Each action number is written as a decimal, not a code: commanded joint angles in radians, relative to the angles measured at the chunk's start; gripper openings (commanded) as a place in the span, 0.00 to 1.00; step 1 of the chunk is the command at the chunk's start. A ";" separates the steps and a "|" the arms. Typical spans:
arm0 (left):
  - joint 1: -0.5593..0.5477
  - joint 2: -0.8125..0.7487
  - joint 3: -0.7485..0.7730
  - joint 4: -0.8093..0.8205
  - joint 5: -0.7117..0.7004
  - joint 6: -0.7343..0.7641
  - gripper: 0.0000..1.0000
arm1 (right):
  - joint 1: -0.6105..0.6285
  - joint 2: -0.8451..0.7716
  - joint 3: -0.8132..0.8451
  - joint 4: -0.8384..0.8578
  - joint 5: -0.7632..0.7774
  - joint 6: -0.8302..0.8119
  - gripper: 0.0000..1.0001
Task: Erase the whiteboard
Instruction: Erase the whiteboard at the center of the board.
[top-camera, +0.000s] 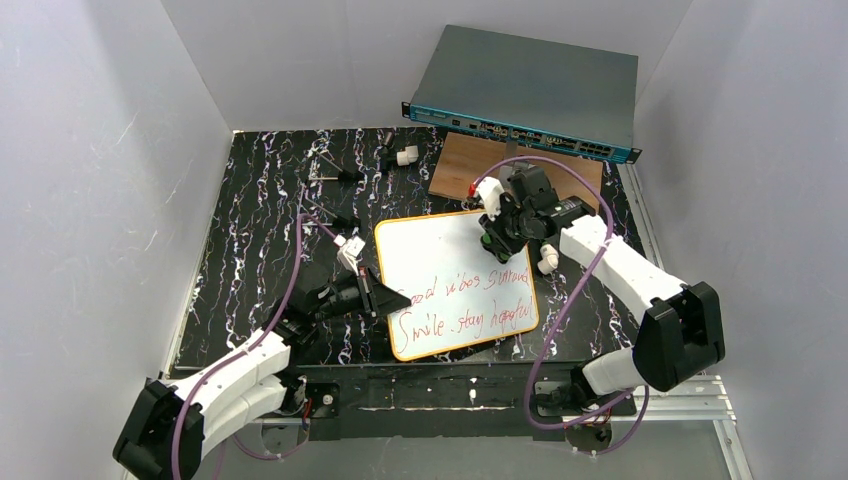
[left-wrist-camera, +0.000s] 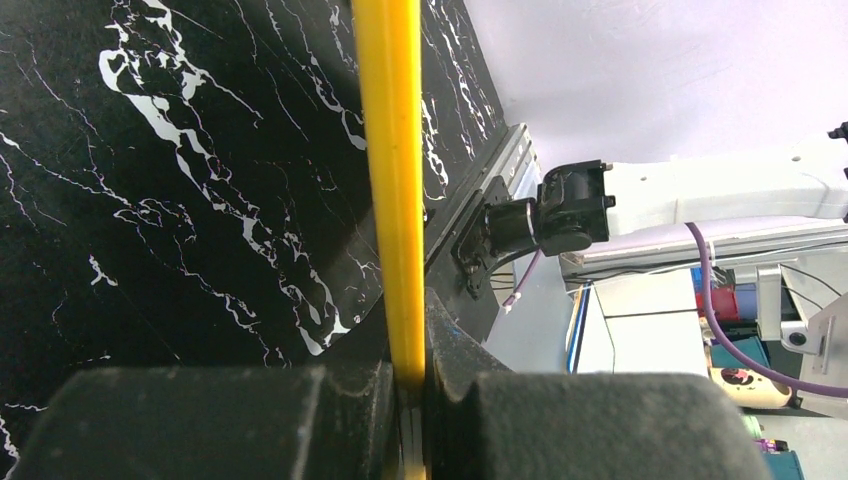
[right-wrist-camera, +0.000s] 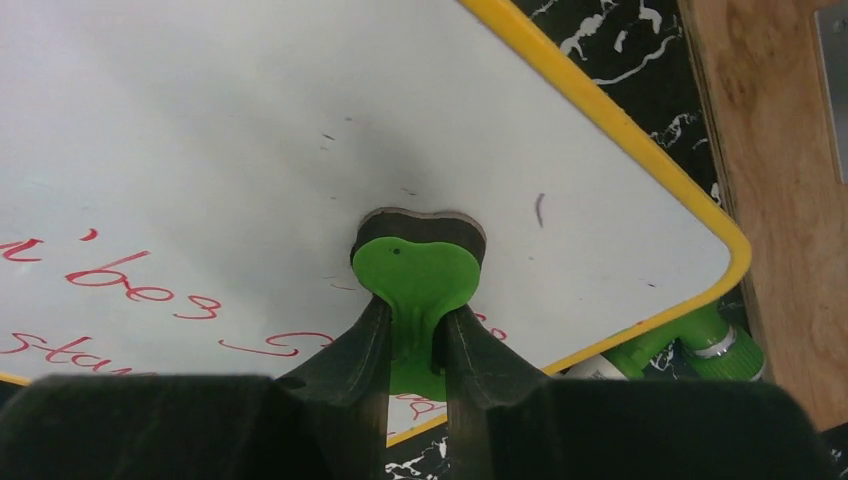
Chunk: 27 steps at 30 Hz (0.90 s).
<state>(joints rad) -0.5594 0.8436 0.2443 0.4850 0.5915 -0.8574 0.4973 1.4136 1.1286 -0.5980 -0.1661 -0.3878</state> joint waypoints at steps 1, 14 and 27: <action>-0.002 -0.005 0.046 0.116 0.009 0.073 0.00 | 0.058 -0.009 -0.019 -0.015 -0.093 -0.037 0.01; -0.002 -0.044 0.029 0.102 0.005 0.076 0.00 | -0.004 -0.019 -0.053 0.077 0.119 0.008 0.01; -0.002 -0.034 0.032 0.098 0.008 0.082 0.00 | 0.089 -0.044 -0.091 -0.031 -0.144 -0.118 0.01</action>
<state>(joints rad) -0.5583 0.8379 0.2443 0.4805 0.5823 -0.8650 0.5396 1.3849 1.0679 -0.6025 -0.2211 -0.4603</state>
